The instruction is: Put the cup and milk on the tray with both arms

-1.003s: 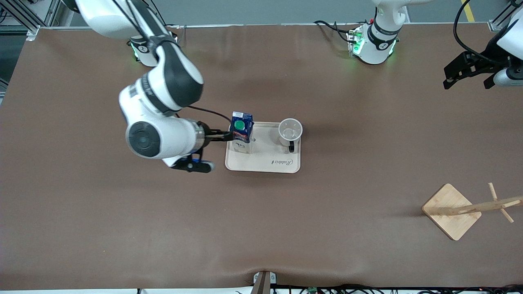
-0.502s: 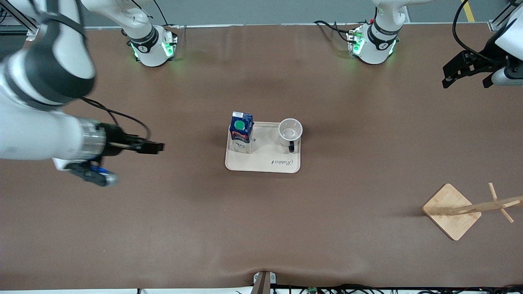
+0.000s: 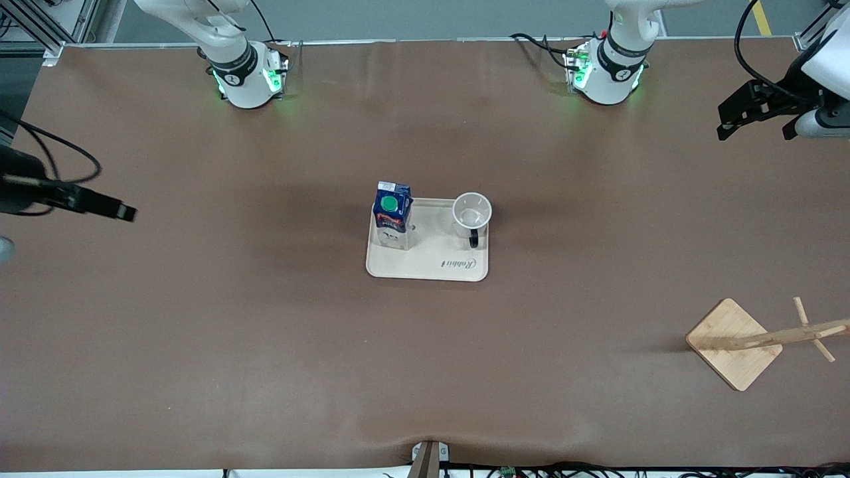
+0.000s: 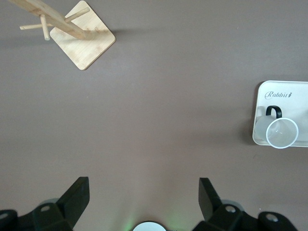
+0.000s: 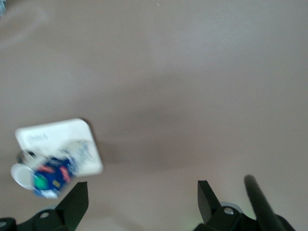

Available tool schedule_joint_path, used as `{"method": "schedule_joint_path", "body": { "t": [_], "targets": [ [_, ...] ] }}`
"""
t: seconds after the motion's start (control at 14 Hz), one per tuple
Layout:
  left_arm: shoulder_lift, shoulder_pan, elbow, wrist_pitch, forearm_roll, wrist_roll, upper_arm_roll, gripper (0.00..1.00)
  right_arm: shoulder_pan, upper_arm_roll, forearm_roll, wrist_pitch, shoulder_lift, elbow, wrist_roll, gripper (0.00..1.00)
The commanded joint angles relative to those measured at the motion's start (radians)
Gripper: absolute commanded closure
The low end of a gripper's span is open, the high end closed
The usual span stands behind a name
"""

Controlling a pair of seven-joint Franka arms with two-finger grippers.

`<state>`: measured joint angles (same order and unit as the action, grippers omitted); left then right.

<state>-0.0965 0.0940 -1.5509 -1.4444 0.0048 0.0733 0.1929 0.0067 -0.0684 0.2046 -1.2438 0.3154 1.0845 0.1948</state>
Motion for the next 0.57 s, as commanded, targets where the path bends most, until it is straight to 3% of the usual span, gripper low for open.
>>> {"method": "schedule_joint_path", "body": {
  "t": [0.0, 0.22, 0.36, 0.5],
  "targets": [
    [-0.014, 0.003, 0.003, 0.018, -0.009, -0.003, 0.005, 0.00, -0.076, 0.022, -0.028, 0.052, -0.067, 0.031, -0.098, 0.00],
    [-0.017, 0.003, 0.003, 0.018, -0.009, -0.006, 0.005, 0.00, -0.077, 0.047, -0.096, 0.064, -0.198, 0.183, -0.098, 0.00],
    [-0.034, 0.006, -0.012, 0.016, -0.009, -0.009, 0.005, 0.00, -0.079, 0.114, -0.166, -0.052, -0.350, 0.390, -0.098, 0.00],
    [-0.052, 0.006, -0.032, 0.016, -0.009, -0.012, 0.005, 0.00, -0.099, 0.151, -0.198, -0.144, -0.433, 0.538, -0.097, 0.00]
  ]
}}
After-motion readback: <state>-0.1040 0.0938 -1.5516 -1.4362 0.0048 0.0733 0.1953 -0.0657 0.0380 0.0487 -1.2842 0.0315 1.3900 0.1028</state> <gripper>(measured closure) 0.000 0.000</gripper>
